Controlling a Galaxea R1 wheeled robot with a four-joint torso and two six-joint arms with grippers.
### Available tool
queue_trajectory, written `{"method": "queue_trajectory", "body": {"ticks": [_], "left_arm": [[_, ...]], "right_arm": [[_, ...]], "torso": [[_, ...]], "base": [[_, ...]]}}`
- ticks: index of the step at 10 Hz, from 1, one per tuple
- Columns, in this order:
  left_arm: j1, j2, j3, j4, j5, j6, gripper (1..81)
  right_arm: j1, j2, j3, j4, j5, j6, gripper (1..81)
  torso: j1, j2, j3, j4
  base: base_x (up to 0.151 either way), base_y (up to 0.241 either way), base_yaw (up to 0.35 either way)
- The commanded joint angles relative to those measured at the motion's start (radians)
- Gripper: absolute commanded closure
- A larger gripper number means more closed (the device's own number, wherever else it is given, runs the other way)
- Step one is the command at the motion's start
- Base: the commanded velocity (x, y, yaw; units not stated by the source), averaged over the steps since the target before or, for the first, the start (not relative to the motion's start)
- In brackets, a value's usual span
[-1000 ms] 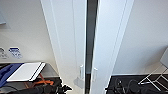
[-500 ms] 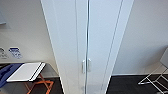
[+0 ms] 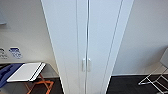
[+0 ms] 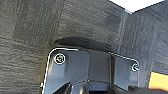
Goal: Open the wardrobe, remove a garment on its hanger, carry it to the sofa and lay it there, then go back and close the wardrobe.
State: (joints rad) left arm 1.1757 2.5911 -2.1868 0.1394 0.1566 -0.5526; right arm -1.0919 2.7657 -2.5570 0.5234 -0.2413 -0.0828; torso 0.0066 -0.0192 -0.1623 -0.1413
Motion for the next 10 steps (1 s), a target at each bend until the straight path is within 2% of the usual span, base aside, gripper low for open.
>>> {"method": "queue_trajectory", "body": {"ticks": [1, 3, 4, 5, 8, 10], "left_arm": [[0.135, 0.278, -0.332, 0.255, -0.083, 0.019, 1.0], [0.198, 0.344, -0.432, 0.339, -0.149, 0.019, 1.0], [0.222, 0.379, -0.486, 0.367, -0.187, 0.019, 1.0], [0.23, 0.412, -0.537, 0.371, -0.189, 0.02, 1.0], [0.244, 0.471, -0.594, 0.368, -0.175, 0.068, 1.0], [0.246, 0.483, -0.594, 0.365, -0.173, 0.068, 1.0]], "right_arm": [[-0.196, 0.172, -0.129, -0.21, 0.086, -0.057, 1.0], [-0.265, 0.191, -0.124, -0.299, 0.092, -0.06, 1.0], [-0.302, 0.208, -0.126, -0.355, 0.115, -0.06, 1.0], [-0.335, 0.231, -0.132, -0.41, 0.167, -0.058, 1.0], [-0.382, 0.254, -0.127, -0.413, 0.181, -0.058, 1.0], [-0.395, 0.269, -0.133, -0.41, 0.189, -0.057, 1.0]], "torso": [[0.0, 0.0, 0.0, 0.0], [-0.001, 0.0, 0.0, 0.0], [-0.001, -0.001, 0.001, 0.0], [-0.002, -0.001, 0.002, 0.0], [-0.003, -0.001, 0.003, 0.0], [-0.004, -0.002, 0.003, 0.0]], "base": [[0.0, 0.0, 0.0], [0.0, 0.0, 0.0], [0.0, 0.0, 0.0], [0.0, 0.0, 0.0], [0.0, 0.0, 0.0], [0.0, 0.0, 0.0]]}}
